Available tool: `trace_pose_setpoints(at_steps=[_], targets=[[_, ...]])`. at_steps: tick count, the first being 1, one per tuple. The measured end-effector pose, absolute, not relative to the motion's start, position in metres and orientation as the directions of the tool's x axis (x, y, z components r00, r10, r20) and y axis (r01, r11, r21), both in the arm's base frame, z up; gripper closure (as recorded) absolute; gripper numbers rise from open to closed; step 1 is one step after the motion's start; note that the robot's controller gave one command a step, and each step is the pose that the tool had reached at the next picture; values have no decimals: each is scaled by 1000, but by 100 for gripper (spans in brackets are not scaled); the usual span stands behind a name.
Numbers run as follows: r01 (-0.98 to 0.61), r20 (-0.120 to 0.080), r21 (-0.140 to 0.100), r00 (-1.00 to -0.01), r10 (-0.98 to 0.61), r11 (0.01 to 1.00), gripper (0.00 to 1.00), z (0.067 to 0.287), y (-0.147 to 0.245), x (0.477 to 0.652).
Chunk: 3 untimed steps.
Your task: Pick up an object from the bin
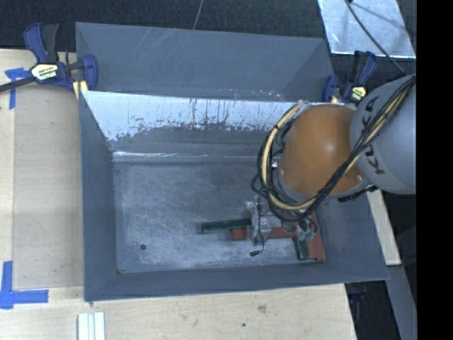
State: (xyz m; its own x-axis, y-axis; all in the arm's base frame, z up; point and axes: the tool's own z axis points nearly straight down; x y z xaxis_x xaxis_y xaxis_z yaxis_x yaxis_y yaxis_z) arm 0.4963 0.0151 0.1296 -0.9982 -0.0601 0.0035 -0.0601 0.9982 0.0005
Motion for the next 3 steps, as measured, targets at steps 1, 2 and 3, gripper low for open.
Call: trace_pose_setpoints(at_steps=[1, 2, 3], targets=[[-57, -15, -1, -998, -57, 998, 100, 133, -14, 519], [-26, 8, 0, -1000, -26, 1000, 100, 163, -9, 513], [-12, 1, 0, -1000, -12, 1000, 100, 248, -10, 511]])
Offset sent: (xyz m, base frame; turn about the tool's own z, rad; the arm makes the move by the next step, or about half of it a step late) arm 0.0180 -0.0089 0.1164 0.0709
